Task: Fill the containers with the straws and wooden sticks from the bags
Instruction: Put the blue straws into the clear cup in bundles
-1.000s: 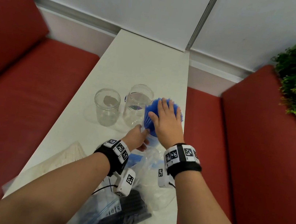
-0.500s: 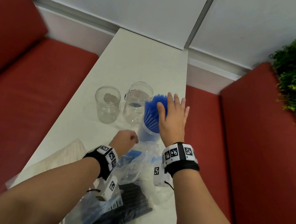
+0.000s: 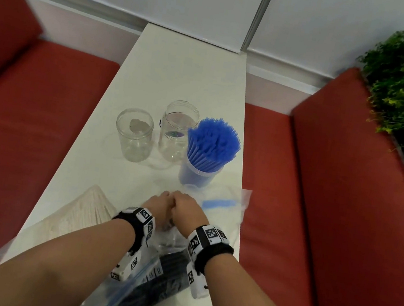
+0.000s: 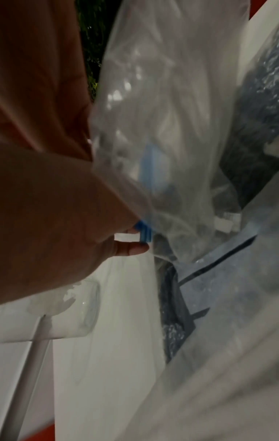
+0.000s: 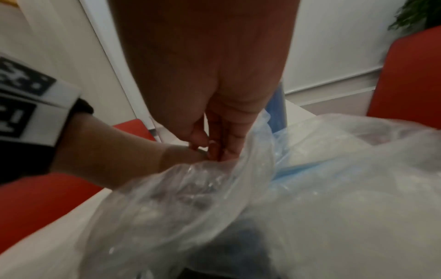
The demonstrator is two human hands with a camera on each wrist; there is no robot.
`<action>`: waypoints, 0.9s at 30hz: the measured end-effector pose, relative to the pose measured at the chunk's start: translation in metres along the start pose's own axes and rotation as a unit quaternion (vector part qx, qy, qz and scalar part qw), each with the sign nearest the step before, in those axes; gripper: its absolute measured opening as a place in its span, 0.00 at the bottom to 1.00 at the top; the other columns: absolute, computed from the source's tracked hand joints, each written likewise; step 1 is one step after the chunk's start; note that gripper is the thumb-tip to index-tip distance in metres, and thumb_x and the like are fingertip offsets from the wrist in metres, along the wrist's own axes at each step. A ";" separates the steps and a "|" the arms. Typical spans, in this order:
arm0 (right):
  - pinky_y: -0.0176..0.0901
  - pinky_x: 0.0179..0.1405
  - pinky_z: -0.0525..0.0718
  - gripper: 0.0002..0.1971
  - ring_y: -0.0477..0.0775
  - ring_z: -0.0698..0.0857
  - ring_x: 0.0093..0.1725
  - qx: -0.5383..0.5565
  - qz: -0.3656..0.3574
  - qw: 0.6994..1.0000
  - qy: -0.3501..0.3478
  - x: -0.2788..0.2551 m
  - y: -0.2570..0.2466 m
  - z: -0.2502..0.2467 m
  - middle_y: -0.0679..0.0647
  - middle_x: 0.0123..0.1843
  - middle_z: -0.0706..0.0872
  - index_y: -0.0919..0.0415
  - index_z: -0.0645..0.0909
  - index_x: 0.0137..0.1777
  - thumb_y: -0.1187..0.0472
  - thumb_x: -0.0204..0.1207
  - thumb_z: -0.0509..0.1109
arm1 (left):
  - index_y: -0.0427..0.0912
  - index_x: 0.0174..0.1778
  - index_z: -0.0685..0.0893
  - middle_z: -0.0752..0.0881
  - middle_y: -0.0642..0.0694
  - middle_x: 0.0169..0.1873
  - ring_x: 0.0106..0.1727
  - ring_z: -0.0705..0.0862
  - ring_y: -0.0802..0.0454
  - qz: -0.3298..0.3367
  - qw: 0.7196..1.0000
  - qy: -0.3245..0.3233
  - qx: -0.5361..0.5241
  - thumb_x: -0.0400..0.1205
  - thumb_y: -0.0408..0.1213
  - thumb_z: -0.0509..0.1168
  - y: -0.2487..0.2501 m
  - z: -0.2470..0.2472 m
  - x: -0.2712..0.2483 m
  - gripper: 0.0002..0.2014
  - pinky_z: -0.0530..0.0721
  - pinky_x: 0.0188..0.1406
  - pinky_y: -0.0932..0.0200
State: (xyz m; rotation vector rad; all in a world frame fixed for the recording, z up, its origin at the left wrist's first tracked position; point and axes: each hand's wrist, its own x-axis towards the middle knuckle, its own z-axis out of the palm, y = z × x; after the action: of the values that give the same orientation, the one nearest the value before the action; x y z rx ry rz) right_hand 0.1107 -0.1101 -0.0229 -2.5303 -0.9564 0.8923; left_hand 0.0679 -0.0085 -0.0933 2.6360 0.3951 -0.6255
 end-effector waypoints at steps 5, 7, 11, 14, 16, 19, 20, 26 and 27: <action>0.54 0.66 0.79 0.15 0.65 0.82 0.68 -0.082 0.022 0.996 -0.032 0.009 0.015 0.016 0.64 0.67 0.82 0.67 0.77 0.69 0.68 0.84 0.62 | 0.41 0.81 0.61 0.70 0.43 0.73 0.73 0.69 0.44 0.085 0.991 -0.029 0.098 0.85 0.47 0.61 -0.006 -0.001 -0.001 0.30 0.76 0.69 0.47; 0.57 0.66 0.81 0.17 0.65 0.82 0.68 -0.112 0.029 0.992 -0.043 0.011 0.016 0.021 0.63 0.69 0.79 0.64 0.76 0.73 0.67 0.86 0.60 | 0.41 0.80 0.66 0.73 0.42 0.73 0.74 0.71 0.43 0.082 0.989 -0.041 0.112 0.87 0.45 0.58 -0.006 -0.008 -0.001 0.26 0.74 0.72 0.48; 0.58 0.49 0.82 0.20 0.68 0.85 0.59 -0.118 0.049 0.991 0.029 0.010 0.013 0.025 0.61 0.73 0.70 0.60 0.67 0.76 0.68 0.86 0.58 | 0.37 0.72 0.75 0.81 0.37 0.66 0.66 0.81 0.40 0.081 0.986 -0.042 0.137 0.88 0.36 0.55 -0.001 -0.041 -0.004 0.17 0.78 0.68 0.48; 0.59 0.47 0.85 0.23 0.67 0.86 0.57 -0.124 0.064 0.987 0.076 0.008 0.009 0.018 0.61 0.73 0.70 0.58 0.64 0.77 0.70 0.84 0.59 | 0.37 0.67 0.80 0.84 0.39 0.63 0.62 0.83 0.42 0.054 0.982 -0.052 0.171 0.88 0.36 0.54 0.000 -0.069 -0.013 0.15 0.80 0.64 0.50; 0.59 0.50 0.88 0.23 0.65 0.85 0.57 -0.145 0.050 0.983 0.097 0.005 0.007 0.013 0.60 0.71 0.72 0.57 0.64 0.77 0.68 0.84 0.62 | 0.39 0.63 0.83 0.85 0.42 0.59 0.59 0.84 0.43 0.033 0.977 -0.061 0.204 0.87 0.37 0.56 0.003 -0.093 -0.023 0.14 0.81 0.59 0.51; 0.55 0.53 0.85 0.17 0.64 0.83 0.60 -0.146 0.028 0.986 0.078 0.002 -0.001 0.004 0.59 0.69 0.75 0.57 0.72 0.73 0.57 0.86 0.65 | 0.41 0.56 0.86 0.86 0.45 0.47 0.46 0.84 0.45 0.012 0.969 -0.090 0.230 0.83 0.39 0.62 0.015 -0.138 -0.044 0.10 0.82 0.47 0.53; 0.53 0.52 0.82 0.15 0.64 0.84 0.60 -0.136 0.027 0.988 0.067 0.001 -0.006 0.000 0.60 0.66 0.79 0.59 0.76 0.70 0.54 0.87 0.63 | 0.41 0.53 0.87 0.87 0.47 0.43 0.42 0.85 0.47 0.013 0.971 -0.088 0.222 0.82 0.41 0.65 0.019 -0.154 -0.052 0.09 0.84 0.46 0.53; 0.51 0.40 0.75 0.15 0.60 0.80 0.39 0.086 0.014 0.985 0.147 -0.014 -0.031 -0.032 0.65 0.42 0.83 0.66 0.78 0.46 0.56 0.89 0.60 | 0.48 0.49 0.86 0.90 0.50 0.38 0.32 0.87 0.54 0.092 0.944 0.113 -0.296 0.81 0.68 0.54 0.017 -0.214 -0.094 0.27 0.82 0.32 0.59; 0.53 0.40 0.77 0.15 0.58 0.79 0.36 0.145 -0.001 0.976 0.164 -0.018 -0.034 -0.040 0.65 0.39 0.83 0.66 0.77 0.42 0.58 0.89 0.61 | 0.47 0.52 0.86 0.90 0.48 0.40 0.33 0.87 0.53 0.094 0.879 0.166 -0.438 0.82 0.67 0.53 0.015 -0.215 -0.097 0.28 0.83 0.32 0.59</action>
State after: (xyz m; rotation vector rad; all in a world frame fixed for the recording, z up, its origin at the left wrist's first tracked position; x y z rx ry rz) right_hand 0.1088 -0.0995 0.0316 -2.3252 -0.6710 0.5412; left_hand 0.0691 0.0561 0.1342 1.8439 0.3890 0.0940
